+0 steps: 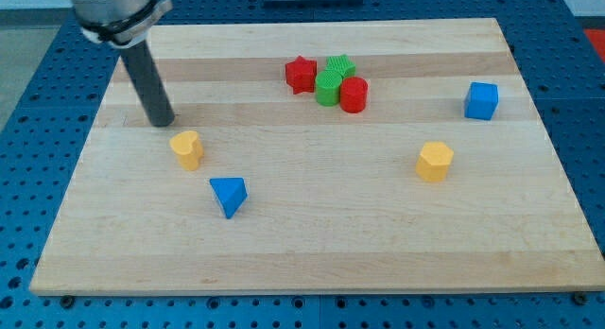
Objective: Push the yellow heart into the blue triangle
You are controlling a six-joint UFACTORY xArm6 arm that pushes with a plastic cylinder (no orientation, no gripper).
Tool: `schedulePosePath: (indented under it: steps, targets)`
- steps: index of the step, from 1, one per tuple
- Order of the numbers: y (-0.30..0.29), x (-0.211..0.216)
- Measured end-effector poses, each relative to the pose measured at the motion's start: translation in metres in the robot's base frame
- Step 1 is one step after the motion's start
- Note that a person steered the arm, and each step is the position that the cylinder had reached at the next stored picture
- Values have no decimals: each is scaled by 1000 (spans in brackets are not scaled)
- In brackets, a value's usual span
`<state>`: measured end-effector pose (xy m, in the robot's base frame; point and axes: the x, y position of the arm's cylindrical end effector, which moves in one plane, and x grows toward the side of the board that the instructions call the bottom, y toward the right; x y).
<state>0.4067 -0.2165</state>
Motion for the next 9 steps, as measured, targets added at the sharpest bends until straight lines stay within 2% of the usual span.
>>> schedulePosePath:
  steps: [2,4,5,6,7,8,9]
  targets:
    - [8,18]
    - [58,120]
    - [59,129]
    - [53,127]
    - [33,71]
    - [33,-3]
    - [33,-7]
